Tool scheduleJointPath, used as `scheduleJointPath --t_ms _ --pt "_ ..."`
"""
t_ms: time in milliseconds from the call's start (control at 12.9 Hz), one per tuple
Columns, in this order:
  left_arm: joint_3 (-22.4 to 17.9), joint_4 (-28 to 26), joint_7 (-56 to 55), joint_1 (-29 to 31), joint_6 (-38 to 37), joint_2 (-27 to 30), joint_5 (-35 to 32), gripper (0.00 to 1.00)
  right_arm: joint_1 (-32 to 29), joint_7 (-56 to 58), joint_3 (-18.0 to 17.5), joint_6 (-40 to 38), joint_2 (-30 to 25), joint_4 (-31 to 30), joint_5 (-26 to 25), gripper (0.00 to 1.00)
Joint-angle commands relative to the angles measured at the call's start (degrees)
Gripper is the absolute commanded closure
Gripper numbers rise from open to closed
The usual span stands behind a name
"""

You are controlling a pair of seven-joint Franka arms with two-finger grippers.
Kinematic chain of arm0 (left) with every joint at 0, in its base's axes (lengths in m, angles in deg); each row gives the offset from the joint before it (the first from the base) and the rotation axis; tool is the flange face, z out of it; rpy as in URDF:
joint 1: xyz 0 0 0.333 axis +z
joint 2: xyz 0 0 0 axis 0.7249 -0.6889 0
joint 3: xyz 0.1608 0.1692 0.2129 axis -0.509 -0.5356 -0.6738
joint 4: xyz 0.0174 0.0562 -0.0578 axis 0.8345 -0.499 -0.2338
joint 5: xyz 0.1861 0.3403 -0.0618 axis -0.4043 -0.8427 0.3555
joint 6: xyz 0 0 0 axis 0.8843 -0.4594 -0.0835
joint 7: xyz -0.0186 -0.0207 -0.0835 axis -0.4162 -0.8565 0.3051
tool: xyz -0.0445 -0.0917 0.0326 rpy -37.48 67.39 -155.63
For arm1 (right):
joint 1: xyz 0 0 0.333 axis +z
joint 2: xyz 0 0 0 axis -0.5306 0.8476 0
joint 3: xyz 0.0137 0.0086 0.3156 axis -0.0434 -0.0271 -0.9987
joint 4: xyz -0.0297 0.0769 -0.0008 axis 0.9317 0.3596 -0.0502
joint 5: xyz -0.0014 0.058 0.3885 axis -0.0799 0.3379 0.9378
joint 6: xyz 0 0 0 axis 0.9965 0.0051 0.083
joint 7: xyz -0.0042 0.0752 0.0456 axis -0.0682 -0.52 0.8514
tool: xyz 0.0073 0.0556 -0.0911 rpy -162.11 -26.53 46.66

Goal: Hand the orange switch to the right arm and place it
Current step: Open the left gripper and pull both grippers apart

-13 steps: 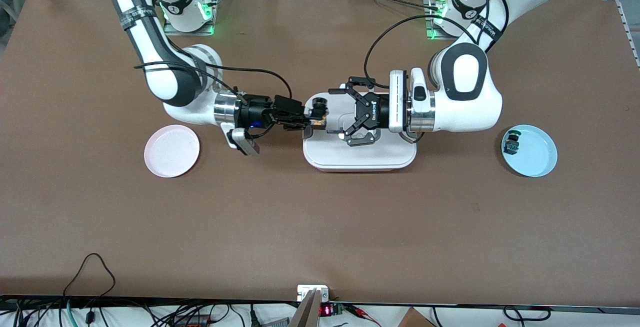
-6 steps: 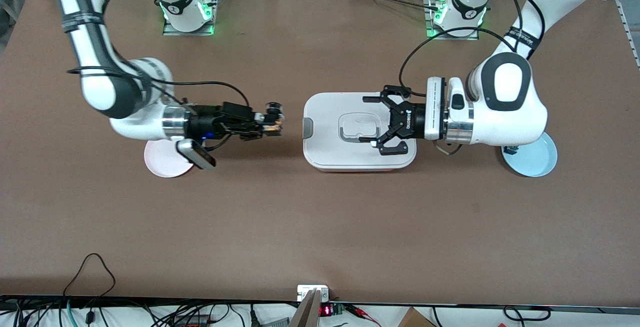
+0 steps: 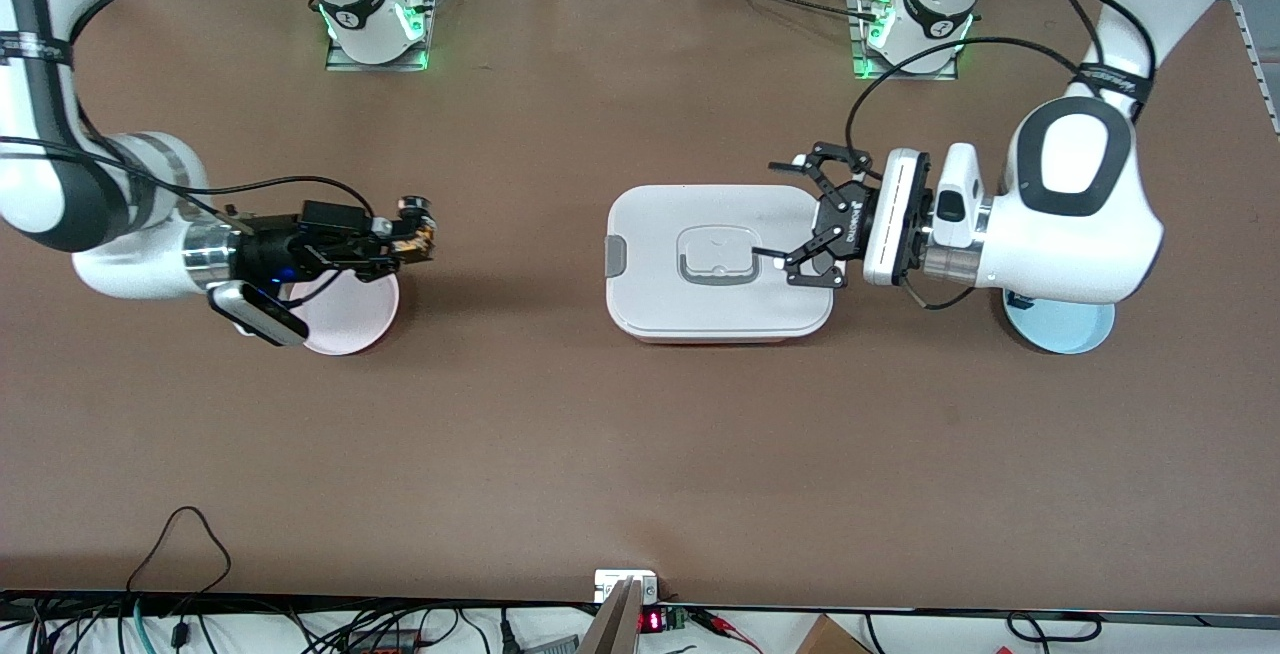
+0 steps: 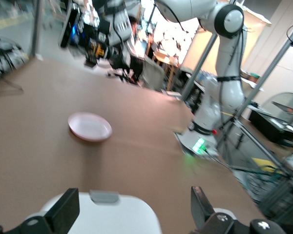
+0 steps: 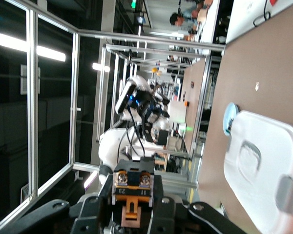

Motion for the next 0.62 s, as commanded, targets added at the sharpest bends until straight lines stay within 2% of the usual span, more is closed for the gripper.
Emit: scheduleJointPath --t_ms 0,232,386,463,541 --pt "0.3 3.6 -12.5 1.2 -7.8 0.7 -9.2 0.0 -4.7 -1.0 -0.8 -5.5 -0.8 0.4 -5.5 1.0" --pt "0.3 6.8 -25.9 1.9 -14.4 0.7 -16.3 0.0 -7.3 -2.5 -0.5 -6.3 -2.4 2.8 -17.0 1.0" --pt "0.2 9.9 -36.9 2.0 -17.7 0.8 -22.3 0.0 -7.1 -5.4 0.0 -1.5 -3.5 6.2 -28.4 1.0" --pt "0.6 11.4 -41.3 2.0 -20.3 0.8 -27.0 0.0 -6.8 -8.7 -0.2 0.7 -4.3 8.8 -37.2 1.0" --pt "0.7 12.8 -44.0 2.0 -22.9 1.1 -31.9 0.0 -6.6 -11.4 -0.3 1.8 -4.5 10.4 -42.8 1.0"
